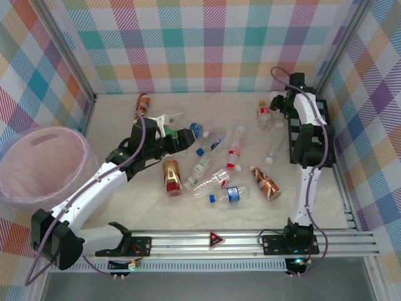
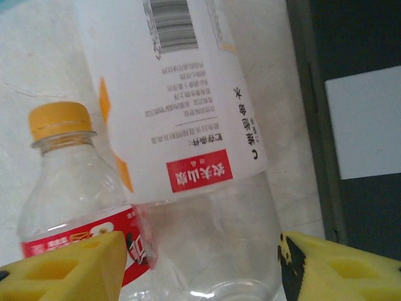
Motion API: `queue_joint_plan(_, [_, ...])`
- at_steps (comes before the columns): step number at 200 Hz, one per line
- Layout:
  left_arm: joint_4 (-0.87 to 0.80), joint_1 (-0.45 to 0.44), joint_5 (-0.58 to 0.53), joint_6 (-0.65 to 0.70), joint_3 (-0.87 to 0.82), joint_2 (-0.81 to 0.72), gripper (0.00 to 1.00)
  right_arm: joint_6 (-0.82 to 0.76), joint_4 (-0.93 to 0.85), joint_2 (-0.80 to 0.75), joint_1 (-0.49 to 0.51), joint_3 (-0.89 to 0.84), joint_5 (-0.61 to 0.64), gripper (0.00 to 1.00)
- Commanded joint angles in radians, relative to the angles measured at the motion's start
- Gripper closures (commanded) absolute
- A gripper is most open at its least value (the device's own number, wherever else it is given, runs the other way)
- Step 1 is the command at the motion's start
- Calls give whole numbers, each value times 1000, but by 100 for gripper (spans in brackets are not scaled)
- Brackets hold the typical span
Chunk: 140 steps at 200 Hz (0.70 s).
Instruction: Put the plastic bottles in the bin
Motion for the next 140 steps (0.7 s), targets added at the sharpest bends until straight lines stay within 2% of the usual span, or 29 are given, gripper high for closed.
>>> queue_joint_plan(1, [-13,-13,7,5,7,-35,0,26,-35,44,-5,27,-47,34])
queue_joint_plan(38, [-6,-12,8,3,4,-41,0,36,-48,75,-7,28,-60,36])
queue_joint_plan(81, [-1,-13,3,0,-8,-45,0,30,-39,22,-18,-10,-85,44])
queue_joint_plan(101, [4,-12,9,-4,-7,-45,0,17,-45,-30,-23,-28,-95,44])
queue_joint_plan(122, [7,-13,9,-5,-9,-48,0,1,-46,-85,-23,-56,-106,40])
queue_joint_plan(140, [12,-12,8,-7,-15,-51,0,-2,-51,-109,-24,-92,-116,41])
